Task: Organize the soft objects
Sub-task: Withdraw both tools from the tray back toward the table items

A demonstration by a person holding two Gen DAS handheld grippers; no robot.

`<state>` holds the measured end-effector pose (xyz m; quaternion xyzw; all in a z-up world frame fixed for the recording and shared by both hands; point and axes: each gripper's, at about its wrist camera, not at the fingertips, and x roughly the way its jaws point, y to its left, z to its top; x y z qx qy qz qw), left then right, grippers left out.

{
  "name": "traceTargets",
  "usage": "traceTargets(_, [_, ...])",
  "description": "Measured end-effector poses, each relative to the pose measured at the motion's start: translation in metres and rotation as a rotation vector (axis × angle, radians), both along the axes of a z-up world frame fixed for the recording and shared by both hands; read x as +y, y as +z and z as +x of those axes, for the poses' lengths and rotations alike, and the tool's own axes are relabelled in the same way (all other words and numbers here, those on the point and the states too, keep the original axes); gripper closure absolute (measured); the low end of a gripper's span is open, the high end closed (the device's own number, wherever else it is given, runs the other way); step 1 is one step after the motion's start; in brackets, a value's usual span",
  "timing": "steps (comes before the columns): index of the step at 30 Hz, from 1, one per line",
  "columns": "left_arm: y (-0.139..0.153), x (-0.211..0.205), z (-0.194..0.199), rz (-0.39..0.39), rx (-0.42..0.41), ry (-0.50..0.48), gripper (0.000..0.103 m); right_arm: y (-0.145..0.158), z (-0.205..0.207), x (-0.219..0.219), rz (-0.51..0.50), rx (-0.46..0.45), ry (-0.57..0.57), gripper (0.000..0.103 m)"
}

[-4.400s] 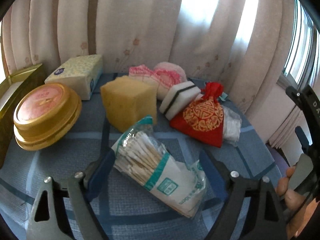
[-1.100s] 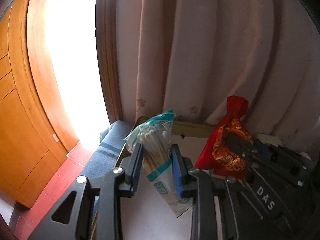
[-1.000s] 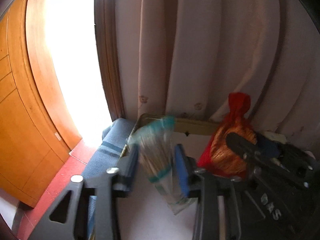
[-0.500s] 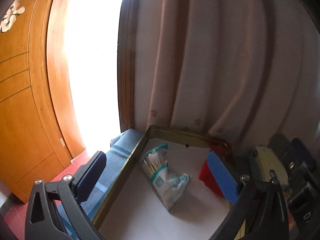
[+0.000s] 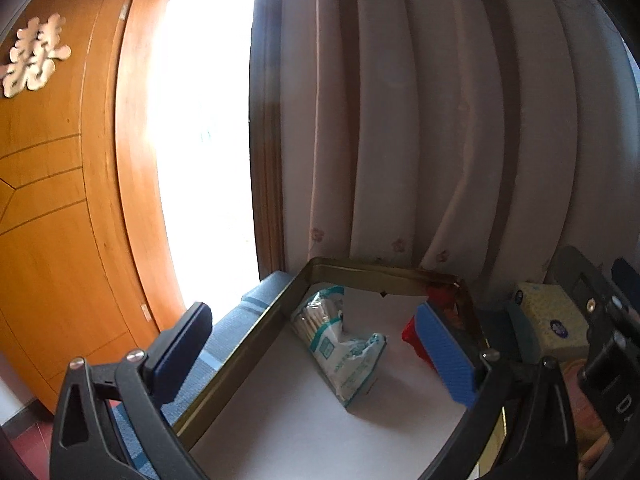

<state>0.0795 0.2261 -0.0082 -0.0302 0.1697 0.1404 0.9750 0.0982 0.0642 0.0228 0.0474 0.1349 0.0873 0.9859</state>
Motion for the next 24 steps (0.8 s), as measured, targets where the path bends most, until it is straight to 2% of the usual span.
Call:
traceTargets(11, [-0.0053, -0.0029, -0.0032, 0.019, -0.038, 0.026, 0.0, -0.0046, -0.0055, 0.005, -0.033, -0.017, -0.002, 0.012])
traceTargets(24, [-0.0063, -0.0036, -0.0048, 0.019, -0.028, 0.047, 0.0, -0.0058, -0.0039, 0.0059, -0.04, 0.002, -0.018, 0.012])
